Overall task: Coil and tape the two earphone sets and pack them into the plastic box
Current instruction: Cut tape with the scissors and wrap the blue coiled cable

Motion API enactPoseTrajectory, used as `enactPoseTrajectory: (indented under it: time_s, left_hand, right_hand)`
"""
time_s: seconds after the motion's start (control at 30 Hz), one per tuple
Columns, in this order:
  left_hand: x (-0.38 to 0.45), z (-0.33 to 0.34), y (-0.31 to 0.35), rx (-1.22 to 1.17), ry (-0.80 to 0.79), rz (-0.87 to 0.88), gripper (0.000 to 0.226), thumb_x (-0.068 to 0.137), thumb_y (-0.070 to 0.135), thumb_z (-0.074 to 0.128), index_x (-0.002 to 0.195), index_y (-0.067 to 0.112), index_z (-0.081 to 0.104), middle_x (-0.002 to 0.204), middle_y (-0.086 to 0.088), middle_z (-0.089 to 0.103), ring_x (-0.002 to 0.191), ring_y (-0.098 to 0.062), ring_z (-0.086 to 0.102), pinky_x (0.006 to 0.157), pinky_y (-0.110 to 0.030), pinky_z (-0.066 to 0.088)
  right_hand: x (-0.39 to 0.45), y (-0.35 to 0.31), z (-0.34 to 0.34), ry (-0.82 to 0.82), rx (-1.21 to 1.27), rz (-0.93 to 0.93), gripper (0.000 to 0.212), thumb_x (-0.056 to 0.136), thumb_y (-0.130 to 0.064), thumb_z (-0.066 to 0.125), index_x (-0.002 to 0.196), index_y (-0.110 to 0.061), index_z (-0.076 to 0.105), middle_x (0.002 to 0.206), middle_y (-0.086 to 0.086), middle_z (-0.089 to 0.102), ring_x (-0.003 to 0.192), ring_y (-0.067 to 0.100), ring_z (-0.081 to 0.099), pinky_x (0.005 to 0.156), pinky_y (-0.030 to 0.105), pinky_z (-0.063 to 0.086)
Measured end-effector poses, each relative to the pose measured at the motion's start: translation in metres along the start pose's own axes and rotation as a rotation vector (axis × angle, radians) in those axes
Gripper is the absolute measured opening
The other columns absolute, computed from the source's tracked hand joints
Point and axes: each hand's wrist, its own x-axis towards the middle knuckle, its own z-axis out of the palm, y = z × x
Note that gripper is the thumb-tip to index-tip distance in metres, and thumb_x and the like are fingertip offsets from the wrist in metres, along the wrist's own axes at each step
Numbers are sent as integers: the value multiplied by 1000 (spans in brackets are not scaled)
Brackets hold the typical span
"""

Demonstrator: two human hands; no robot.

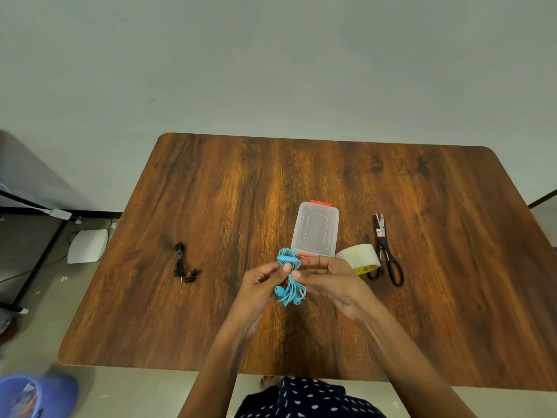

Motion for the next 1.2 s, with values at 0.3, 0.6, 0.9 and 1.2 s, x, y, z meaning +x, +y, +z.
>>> enactPoseTrajectory:
  time_s: [0.3,0.6,0.9,1.2]
  left_hand:
    - [0,-1,3,-48,43,-87,33,67,20,77,95,3,74,97,-14,74,89,-21,72,68,-26,57]
    - [4,7,1,-140,85,-39,9,73,11,70,77,7,77,87,-13,74,80,-19,71,65,-27,57]
    - [2,6,1,-160,14,22,13,75,13,69,83,7,77,93,-12,74,86,-19,71,68,-26,56]
    - [2,0,8,-79,-82,23,22,77,14,66,93,2,74,93,-12,73,86,-18,69,72,-27,57]
  right_hand:
    - [1,5,3,120,-28,-159,33,69,-7,81,97,-2,65,88,8,75,83,16,72,66,24,57]
    - [-4,4,6,269,-345,-535,25,69,-13,83,83,-14,62,73,-3,75,74,6,72,66,19,56]
    - [3,-2,-6,-23,53,-225,23,71,-1,77,91,-5,65,89,11,75,84,18,72,68,23,56]
    - [6,3,-8,23,-29,-127,39,56,-28,83,91,-12,73,94,4,75,91,15,70,70,24,55]
